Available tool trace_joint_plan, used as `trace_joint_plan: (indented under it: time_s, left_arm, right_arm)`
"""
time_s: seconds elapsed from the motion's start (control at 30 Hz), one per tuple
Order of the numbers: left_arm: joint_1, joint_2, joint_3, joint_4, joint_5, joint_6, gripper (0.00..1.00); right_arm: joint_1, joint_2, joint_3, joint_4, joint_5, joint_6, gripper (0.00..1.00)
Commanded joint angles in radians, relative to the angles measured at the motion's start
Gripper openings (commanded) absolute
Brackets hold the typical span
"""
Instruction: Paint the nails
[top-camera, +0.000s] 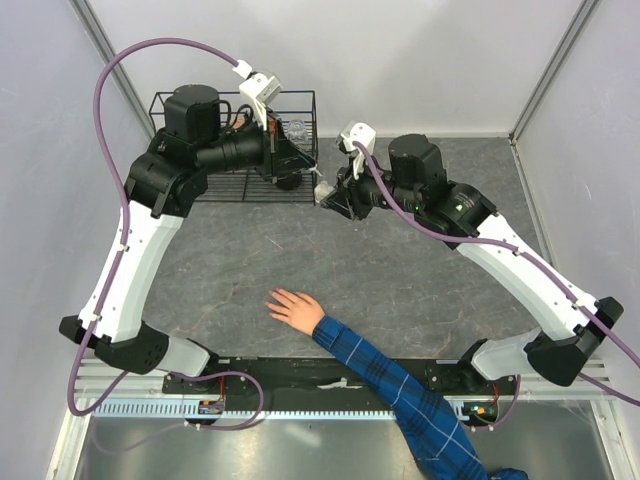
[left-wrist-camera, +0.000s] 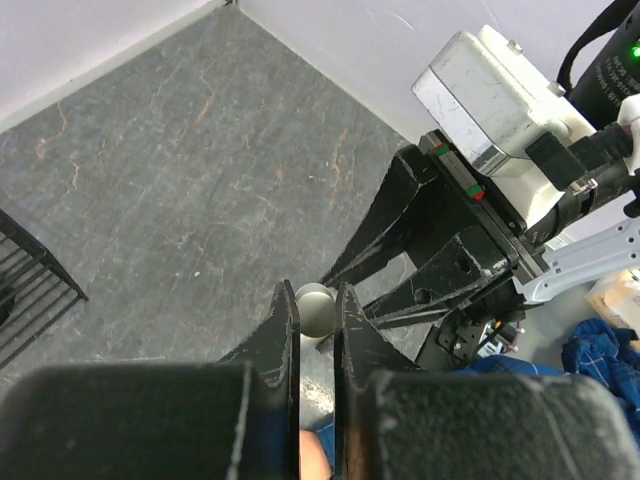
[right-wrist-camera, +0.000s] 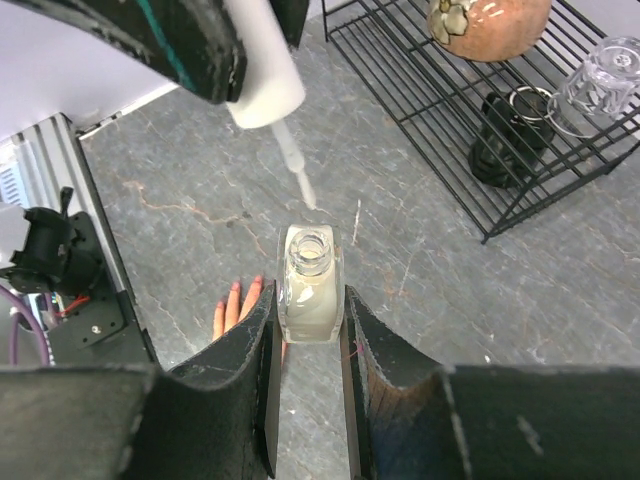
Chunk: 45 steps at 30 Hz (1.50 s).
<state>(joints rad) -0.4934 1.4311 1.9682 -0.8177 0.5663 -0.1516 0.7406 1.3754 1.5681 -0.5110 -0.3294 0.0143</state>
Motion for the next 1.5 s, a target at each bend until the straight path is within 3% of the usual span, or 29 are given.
trace_joint_plan:
  time_s: [0.0, 1.47]
  left_arm:
    - [-0.005, 0.014, 0.037, -0.031, 0.003, 0.034, 0.02]
    - [-0.034, 0.051, -0.011, -0.069, 0.007, 0.06, 0.02]
  right_arm:
    - [0.008, 0.002, 0.058, -0.006, 0.073, -0.062, 0.0]
    - [0.008, 0.017, 0.072, -0.012, 0.043, -0.109, 0.0]
